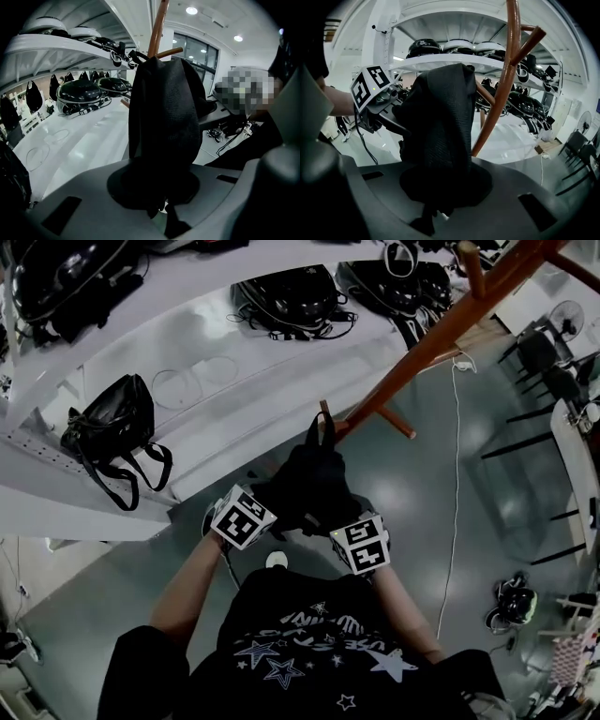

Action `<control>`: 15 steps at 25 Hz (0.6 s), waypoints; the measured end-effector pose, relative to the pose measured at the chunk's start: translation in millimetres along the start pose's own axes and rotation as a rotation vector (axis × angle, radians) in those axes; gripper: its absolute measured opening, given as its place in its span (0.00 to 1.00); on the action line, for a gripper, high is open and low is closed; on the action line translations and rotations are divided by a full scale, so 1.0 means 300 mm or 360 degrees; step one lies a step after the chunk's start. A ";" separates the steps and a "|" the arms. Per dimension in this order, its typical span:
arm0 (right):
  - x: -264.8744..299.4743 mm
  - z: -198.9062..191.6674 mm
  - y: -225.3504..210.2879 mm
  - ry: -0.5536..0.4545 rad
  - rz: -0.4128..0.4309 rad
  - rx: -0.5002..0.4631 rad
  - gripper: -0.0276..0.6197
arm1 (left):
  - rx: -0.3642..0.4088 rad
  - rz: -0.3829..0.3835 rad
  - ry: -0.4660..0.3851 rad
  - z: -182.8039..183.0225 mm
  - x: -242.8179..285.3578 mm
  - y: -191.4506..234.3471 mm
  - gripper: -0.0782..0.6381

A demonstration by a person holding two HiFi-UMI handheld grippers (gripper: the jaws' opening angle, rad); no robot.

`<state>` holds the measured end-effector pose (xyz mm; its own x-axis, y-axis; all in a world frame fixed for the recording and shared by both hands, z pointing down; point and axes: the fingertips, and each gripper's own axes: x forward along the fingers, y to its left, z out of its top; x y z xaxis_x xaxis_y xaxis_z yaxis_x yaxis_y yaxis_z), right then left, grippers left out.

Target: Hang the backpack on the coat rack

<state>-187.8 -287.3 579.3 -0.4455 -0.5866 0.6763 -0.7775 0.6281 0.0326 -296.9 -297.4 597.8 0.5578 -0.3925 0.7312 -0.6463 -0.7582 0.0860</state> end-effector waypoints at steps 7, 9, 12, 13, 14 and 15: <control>0.036 -0.010 0.006 0.0030 -0.0081 0.0057 0.13 | 0.0076 -0.0117 0.0025 -0.005 0.044 0.050 0.19; 0.045 -0.016 0.005 0.0044 -0.0089 0.0068 0.13 | 0.0080 -0.0133 0.0025 -0.002 0.051 0.056 0.19; 0.054 -0.029 -0.005 0.0053 -0.0104 0.0107 0.13 | 0.0101 -0.0150 0.0048 0.006 0.065 0.060 0.19; 0.057 -0.035 -0.008 0.0058 -0.0110 0.0123 0.13 | 0.0118 -0.0158 0.0055 0.009 0.073 0.061 0.19; 0.061 -0.041 -0.011 0.0064 -0.0115 0.0137 0.13 | 0.0136 -0.0167 0.0064 0.011 0.082 0.064 0.19; 0.065 -0.046 -0.013 0.0071 -0.0118 0.0149 0.13 | 0.0156 -0.0177 0.0073 0.014 0.090 0.067 0.19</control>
<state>-187.2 -294.3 602.6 -0.3665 -0.6052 0.7067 -0.8467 0.5318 0.0164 -292.6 -325.5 616.5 0.5974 -0.2805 0.7513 -0.5265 -0.8439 0.1035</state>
